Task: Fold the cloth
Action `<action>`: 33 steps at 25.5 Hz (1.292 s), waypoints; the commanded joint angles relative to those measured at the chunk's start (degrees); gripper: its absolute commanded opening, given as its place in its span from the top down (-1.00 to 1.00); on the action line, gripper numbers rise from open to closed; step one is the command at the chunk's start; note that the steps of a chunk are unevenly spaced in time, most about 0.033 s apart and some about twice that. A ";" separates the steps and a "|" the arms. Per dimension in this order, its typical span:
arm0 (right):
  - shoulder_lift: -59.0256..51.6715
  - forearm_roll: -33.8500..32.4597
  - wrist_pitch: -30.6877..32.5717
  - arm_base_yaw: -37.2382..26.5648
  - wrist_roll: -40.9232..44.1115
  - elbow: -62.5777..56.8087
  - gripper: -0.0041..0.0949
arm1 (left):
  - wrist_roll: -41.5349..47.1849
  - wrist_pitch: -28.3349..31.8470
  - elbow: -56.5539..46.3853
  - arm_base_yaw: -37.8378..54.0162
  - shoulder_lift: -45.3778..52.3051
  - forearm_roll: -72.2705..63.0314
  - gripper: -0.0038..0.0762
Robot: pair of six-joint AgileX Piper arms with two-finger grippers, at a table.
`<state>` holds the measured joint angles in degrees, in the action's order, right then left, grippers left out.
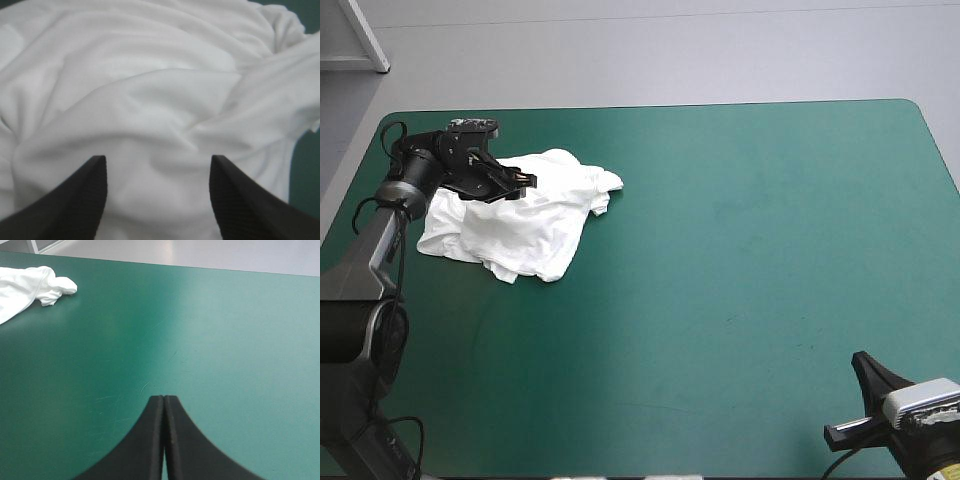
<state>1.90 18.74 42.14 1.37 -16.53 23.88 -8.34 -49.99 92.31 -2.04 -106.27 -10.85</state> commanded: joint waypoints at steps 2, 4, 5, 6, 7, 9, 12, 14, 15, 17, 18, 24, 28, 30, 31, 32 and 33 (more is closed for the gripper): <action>1.15 0.47 -4.16 0.10 -0.20 1.75 0.95 | 0.04 1.27 5.04 1.33 -3.32 -2.74 -0.20; 1.15 0.47 -4.16 0.10 -0.20 1.75 0.95 | 0.04 1.11 5.72 1.44 -5.20 -2.59 -0.20; 1.15 0.47 -4.16 0.10 -0.20 1.75 0.95 | 0.04 0.98 5.84 1.44 -6.07 -2.71 -0.20; 1.15 0.47 -4.16 0.10 -0.20 1.75 0.95 | -0.06 0.86 5.84 1.24 -6.56 -2.83 -0.19; 1.15 0.47 -4.16 0.10 -0.20 1.75 0.95 | -0.20 0.75 5.84 1.05 -7.20 -2.74 -0.17; 1.15 0.47 -4.16 0.10 -0.20 1.75 0.95 | -0.56 0.36 5.84 0.63 -7.95 -2.74 -0.09; 1.15 0.47 -4.16 0.10 -0.20 1.75 0.95 | -1.90 -0.19 5.84 0.02 -8.35 -2.72 0.32; 1.15 0.47 -4.16 0.10 -0.20 1.75 0.95 | -4.14 -0.33 5.92 -0.52 -8.22 -3.77 0.82; 1.15 0.47 -4.16 0.10 -0.20 1.75 0.95 | -5.67 -0.54 5.92 -0.79 -8.13 -4.69 0.85; 1.15 0.47 -4.16 0.10 -0.20 1.75 0.95 | -9.55 -2.31 6.06 -3.76 -7.12 -7.80 0.86; 1.15 0.47 -4.16 0.10 -0.20 1.75 0.95 | -10.96 -3.21 6.06 -5.42 -6.98 -7.62 0.86; 1.15 0.47 -4.16 0.10 -0.39 1.75 0.95 | -13.22 -5.24 5.94 -17.88 -7.11 -7.73 0.86; 1.15 0.47 -4.28 0.10 -0.39 1.75 0.95 | -13.69 -4.03 5.94 -29.98 -7.11 -7.73 0.86; 1.15 0.47 -4.28 0.10 -0.39 1.75 0.95 | -14.01 -3.63 5.94 -36.37 -7.11 -7.11 0.86; 1.15 0.47 -4.28 0.10 -0.39 1.75 0.95 | -13.89 -2.45 5.94 -39.05 -7.11 -4.19 0.86; 1.15 0.47 -4.28 0.10 -0.39 1.75 0.95 | -12.67 -1.25 5.94 -40.32 -7.11 -1.63 0.86; 1.15 0.47 -4.28 0.10 -0.39 1.75 0.95 | -11.36 -1.00 5.94 -40.46 -7.11 -0.12 0.86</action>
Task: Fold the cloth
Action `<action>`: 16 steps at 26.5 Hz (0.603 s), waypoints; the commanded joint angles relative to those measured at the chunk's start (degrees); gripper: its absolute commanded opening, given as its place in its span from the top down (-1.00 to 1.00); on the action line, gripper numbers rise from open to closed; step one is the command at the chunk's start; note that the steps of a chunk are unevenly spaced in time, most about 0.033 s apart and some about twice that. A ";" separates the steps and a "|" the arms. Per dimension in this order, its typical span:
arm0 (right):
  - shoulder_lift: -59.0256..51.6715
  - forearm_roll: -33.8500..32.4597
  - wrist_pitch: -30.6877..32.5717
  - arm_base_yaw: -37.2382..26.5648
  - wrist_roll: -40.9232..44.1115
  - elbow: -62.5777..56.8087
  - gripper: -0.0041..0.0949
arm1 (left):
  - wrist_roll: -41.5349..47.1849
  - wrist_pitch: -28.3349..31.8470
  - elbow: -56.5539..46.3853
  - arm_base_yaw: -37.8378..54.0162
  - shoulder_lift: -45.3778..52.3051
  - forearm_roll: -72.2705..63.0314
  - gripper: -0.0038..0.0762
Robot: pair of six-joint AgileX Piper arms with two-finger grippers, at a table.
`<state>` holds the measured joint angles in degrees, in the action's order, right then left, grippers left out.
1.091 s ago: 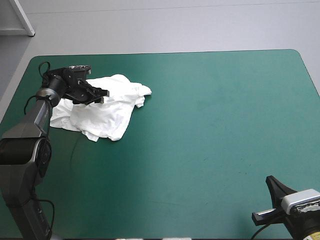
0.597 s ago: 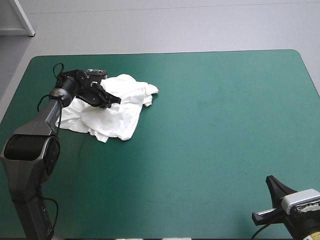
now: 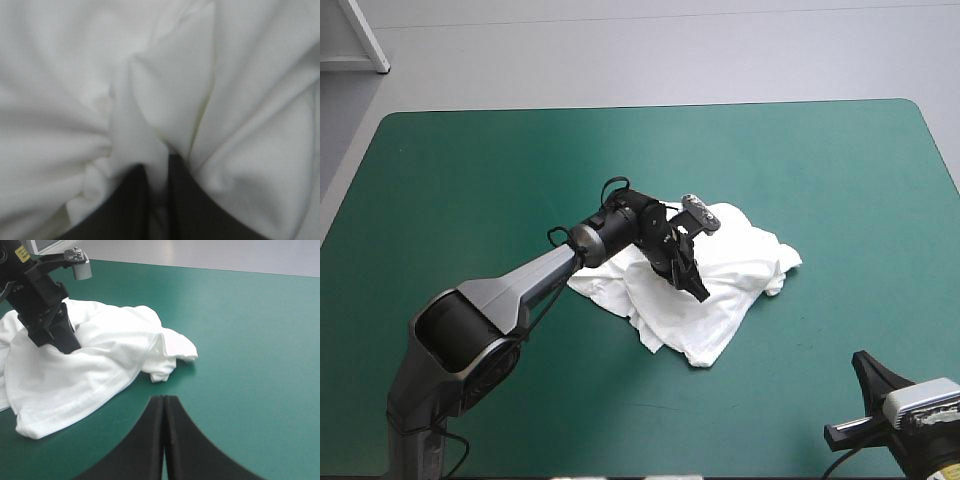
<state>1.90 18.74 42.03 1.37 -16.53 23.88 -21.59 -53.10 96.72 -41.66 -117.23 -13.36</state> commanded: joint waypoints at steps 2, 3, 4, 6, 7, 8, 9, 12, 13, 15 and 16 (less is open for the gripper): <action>1.15 0.32 -4.17 0.10 -0.79 1.75 0.95 | 2.16 0.23 1.64 -0.17 3.85 2.25 0.74; 1.15 0.45 -4.61 0.10 -0.79 1.75 0.93 | 2.16 -1.72 2.21 0.28 4.26 1.87 0.51; 1.15 0.71 -4.94 0.10 -0.79 1.98 0.89 | 1.73 -2.91 2.70 0.28 4.78 1.22 0.31; 1.15 0.71 -5.71 0.10 -0.64 2.85 0.78 | 1.48 -4.59 3.84 0.28 6.52 -0.61 -0.09; 1.15 0.59 -6.37 0.10 -0.64 3.44 0.70 | 1.31 -5.04 4.40 0.28 7.65 -1.05 -0.26; 1.15 0.48 -6.98 0.10 -0.64 4.08 0.62 | 1.45 -5.16 5.07 0.28 9.26 -1.17 -0.35; 1.15 0.48 -7.54 0.10 -0.64 4.76 0.51 | 1.86 -5.00 5.53 0.28 11.18 -1.17 -0.35; 1.26 0.48 -8.72 0.10 -0.64 6.21 0.16 | 2.32 -4.68 6.74 1.15 17.00 -0.91 -0.31; 1.20 0.48 -8.83 0.10 -0.64 6.45 0.05 | 3.04 -4.81 6.74 1.62 18.57 0.07 -0.31; 1.59 0.48 -8.97 0.10 -0.56 6.44 -0.13 | 4.91 -6.94 6.63 3.23 21.55 3.74 -0.31; 1.98 0.48 -8.58 0.10 -0.42 6.44 -0.16 | 5.87 -8.23 6.49 4.27 22.36 5.60 -0.31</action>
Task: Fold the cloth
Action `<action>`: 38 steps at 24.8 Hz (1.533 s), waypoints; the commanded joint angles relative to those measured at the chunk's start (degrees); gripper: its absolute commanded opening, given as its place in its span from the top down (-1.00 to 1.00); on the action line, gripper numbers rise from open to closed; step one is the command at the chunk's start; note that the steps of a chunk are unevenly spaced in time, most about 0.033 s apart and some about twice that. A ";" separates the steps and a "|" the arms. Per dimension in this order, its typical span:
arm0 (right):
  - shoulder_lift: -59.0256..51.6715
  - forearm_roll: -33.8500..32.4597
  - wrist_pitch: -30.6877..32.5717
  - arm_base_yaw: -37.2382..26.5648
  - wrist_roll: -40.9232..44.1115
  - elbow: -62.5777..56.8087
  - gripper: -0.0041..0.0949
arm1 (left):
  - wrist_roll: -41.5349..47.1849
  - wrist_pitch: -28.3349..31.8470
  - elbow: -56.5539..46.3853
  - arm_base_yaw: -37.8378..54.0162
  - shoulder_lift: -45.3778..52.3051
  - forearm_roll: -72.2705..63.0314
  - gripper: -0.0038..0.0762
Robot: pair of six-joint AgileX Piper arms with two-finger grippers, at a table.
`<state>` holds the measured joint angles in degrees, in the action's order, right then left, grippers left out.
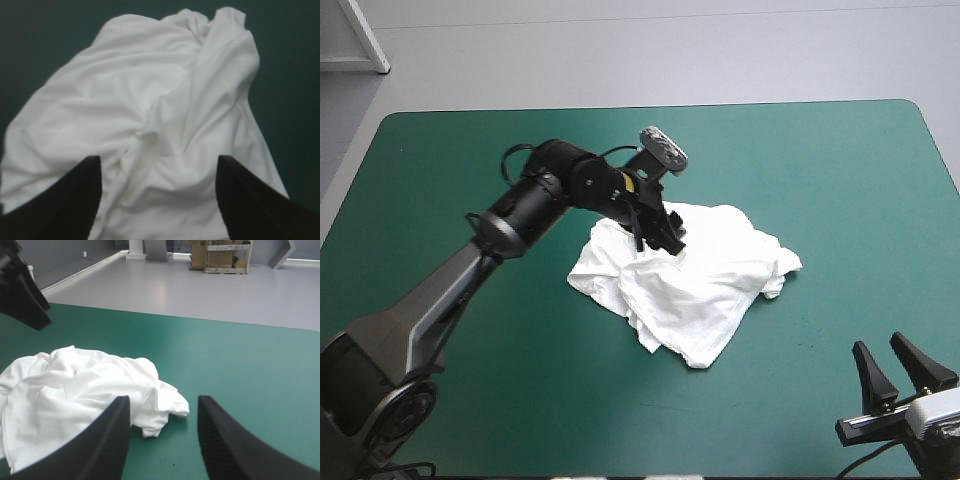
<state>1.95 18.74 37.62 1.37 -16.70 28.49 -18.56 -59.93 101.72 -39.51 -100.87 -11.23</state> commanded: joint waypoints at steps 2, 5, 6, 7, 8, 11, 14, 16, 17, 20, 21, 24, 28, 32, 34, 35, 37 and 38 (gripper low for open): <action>3.01 0.59 -3.51 0.10 0.46 1.83 -0.17 | 3.12 -4.44 0.08 5.76 7.21 5.88 -0.31; 5.22 0.68 -3.13 0.10 1.06 1.83 -0.17 | 1.99 -7.21 -3.60 12.65 7.53 4.78 -0.31; 6.06 0.68 -3.13 0.10 1.15 1.95 -0.17 | 1.41 -7.36 -5.44 14.20 7.53 4.27 -0.31; 6.94 0.68 -3.24 0.10 1.15 2.08 -0.17 | 0.74 -7.36 -7.50 16.23 7.53 3.52 -0.31; 8.56 0.58 -3.39 0.10 1.15 2.81 -0.17 | -0.73 -6.60 -11.06 18.50 7.53 2.31 -0.28; 13.06 0.58 -4.91 0.10 1.15 4.07 -0.17 | -3.70 -2.15 -17.43 19.91 7.42 2.27 -0.23; 20.10 0.71 -5.65 0.10 1.15 6.11 -0.17 | -6.66 1.63 -21.10 19.78 6.29 0.11 -0.23; 24.60 0.71 -7.12 0.10 1.52 7.86 -0.17 | -7.63 2.49 -22.26 19.78 4.54 0.49 -0.23; 26.97 0.71 -7.44 0.10 1.52 9.10 -0.17 | -8.00 2.07 -22.25 19.78 2.87 0.49 -0.23; 31.40 0.71 -6.95 0.10 1.52 11.67 -0.17 | -8.00 2.89 -22.25 19.70 0.31 0.15 -0.23; 32.33 0.71 -6.95 0.10 1.52 12.27 -0.17 | -8.09 3.20 -22.25 19.65 -0.18 0.18 -0.23; 35.59 0.71 -6.95 0.10 1.75 13.79 -0.17 | -8.13 4.49 -22.25 19.65 -1.41 0.68 -0.16; 39.54 0.71 -6.83 0.10 2.67 14.20 -0.16 | -8.13 4.91 -22.25 19.15 -2.62 0.27 0.27; 45.24 0.47 -6.47 0.10 2.93 15.25 -0.16 | -8.01 4.91 -22.25 18.50 -3.71 0.28 0.85; 48.16 0.57 -6.34 0.10 2.93 16.39 -0.16 | -7.90 4.91 -22.25 18.50 -4.13 0.28 0.86; 49.98 0.57 -5.90 0.10 2.81 17.23 -0.16 | -7.90 4.91 -22.25 18.50 -4.37 0.28 0.86; 53.48 0.57 -4.79 0.10 2.04 18.89 -0.16 | -7.90 4.91 -22.25 18.50 -4.49 0.28 0.86; 55.97 0.57 -4.02 0.10 1.64 20.22 -0.16 | -7.90 4.91 -22.25 18.50 -4.49 0.15 0.86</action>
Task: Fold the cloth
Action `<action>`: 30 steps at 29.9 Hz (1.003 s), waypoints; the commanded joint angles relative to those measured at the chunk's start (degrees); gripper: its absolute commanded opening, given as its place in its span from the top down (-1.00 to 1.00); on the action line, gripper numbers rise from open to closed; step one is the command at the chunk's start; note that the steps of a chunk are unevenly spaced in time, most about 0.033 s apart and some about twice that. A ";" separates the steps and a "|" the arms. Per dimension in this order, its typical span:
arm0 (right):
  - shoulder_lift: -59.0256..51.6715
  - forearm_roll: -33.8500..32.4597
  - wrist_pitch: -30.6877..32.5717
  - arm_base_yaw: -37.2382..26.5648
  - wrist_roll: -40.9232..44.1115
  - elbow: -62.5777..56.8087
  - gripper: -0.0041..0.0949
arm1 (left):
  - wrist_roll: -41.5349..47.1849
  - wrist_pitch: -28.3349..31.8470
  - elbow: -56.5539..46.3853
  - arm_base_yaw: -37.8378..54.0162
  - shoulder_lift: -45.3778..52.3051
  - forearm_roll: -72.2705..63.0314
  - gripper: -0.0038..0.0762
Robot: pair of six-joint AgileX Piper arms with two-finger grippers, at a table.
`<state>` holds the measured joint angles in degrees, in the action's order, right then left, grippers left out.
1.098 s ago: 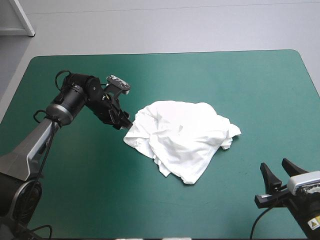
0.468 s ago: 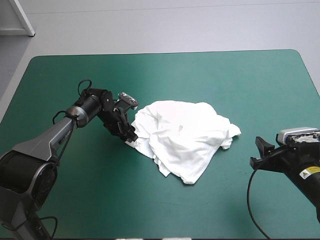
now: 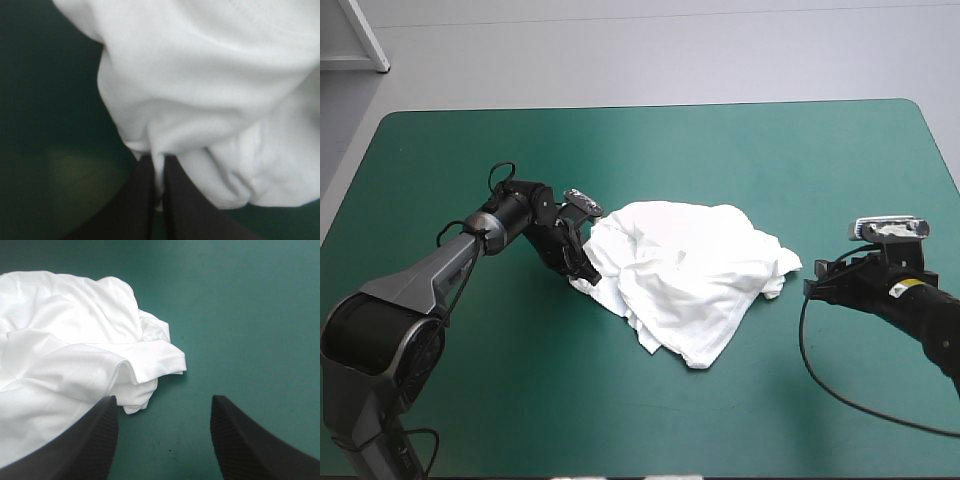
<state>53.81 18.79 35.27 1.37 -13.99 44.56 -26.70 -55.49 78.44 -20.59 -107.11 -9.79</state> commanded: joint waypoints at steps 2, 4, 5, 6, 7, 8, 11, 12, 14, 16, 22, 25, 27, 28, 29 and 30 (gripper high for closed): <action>7.81 0.52 -1.25 0.10 -1.51 6.01 -0.18 | 0.38 0.46 1.03 -0.43 1.75 -1.29 0.86; 11.37 0.52 -1.25 0.10 -1.87 7.26 -0.18 | 0.38 0.46 1.03 -0.43 1.75 -1.43 0.86; 13.38 0.52 -1.25 0.10 -1.87 7.81 -0.18 | 0.38 0.46 1.03 -0.43 1.75 -1.43 0.86; 15.34 0.66 -1.09 0.10 -2.15 8.27 -0.18 | 0.38 0.55 1.03 -0.43 1.75 -1.43 0.86; 17.32 1.35 -0.83 0.10 -2.83 8.60 -0.19 | 0.38 0.69 1.03 -0.43 1.75 -1.56 0.86; 19.12 2.62 -0.83 0.10 -3.87 8.58 -0.19 | 0.38 0.81 1.03 -0.43 1.75 -1.98 0.86; 23.67 6.81 -1.64 0.10 -8.11 8.58 -0.19 | 0.38 1.38 1.03 -0.43 1.75 -3.57 0.86; 25.06 8.12 -2.26 0.10 -9.42 8.63 -0.19 | 0.38 1.71 1.03 -0.43 1.75 -4.06 0.86; 27.43 8.89 -3.09 0.10 -11.12 9.12 -0.19 | 0.38 2.27 1.03 -0.43 1.75 -4.56 0.86; 29.72 8.89 -3.31 0.10 -11.98 10.47 -0.19 | 0.38 2.41 1.03 -0.43 1.75 -4.70 0.86; 36.44 9.06 -2.92 0.10 -13.14 15.23 -0.20 | 0.38 2.41 1.03 -0.43 1.65 -4.70 0.86; 39.78 10.40 -0.95 0.10 -13.69 16.06 -0.15 | 0.38 2.41 1.03 -0.43 1.65 -4.59 0.86; 41.54 11.03 1.06 0.10 -14.82 16.06 -0.03 | 0.38 2.41 1.03 -0.43 1.65 -4.59 0.86; 42.30 11.03 2.30 0.10 -15.82 16.06 0.09 | 0.38 2.31 1.03 -0.43 1.65 -4.59 0.86; 42.74 11.15 2.78 0.10 -16.62 16.06 0.22 | 0.38 2.18 1.03 -0.43 1.65 -4.59 0.86; 42.75 11.15 3.07 0.10 -16.64 16.06 0.44 | 0.38 2.18 1.03 -0.43 1.65 -4.59 0.86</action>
<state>96.81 29.17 36.04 1.37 -29.03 59.87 -26.70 -54.01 78.55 -20.59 -107.32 -12.52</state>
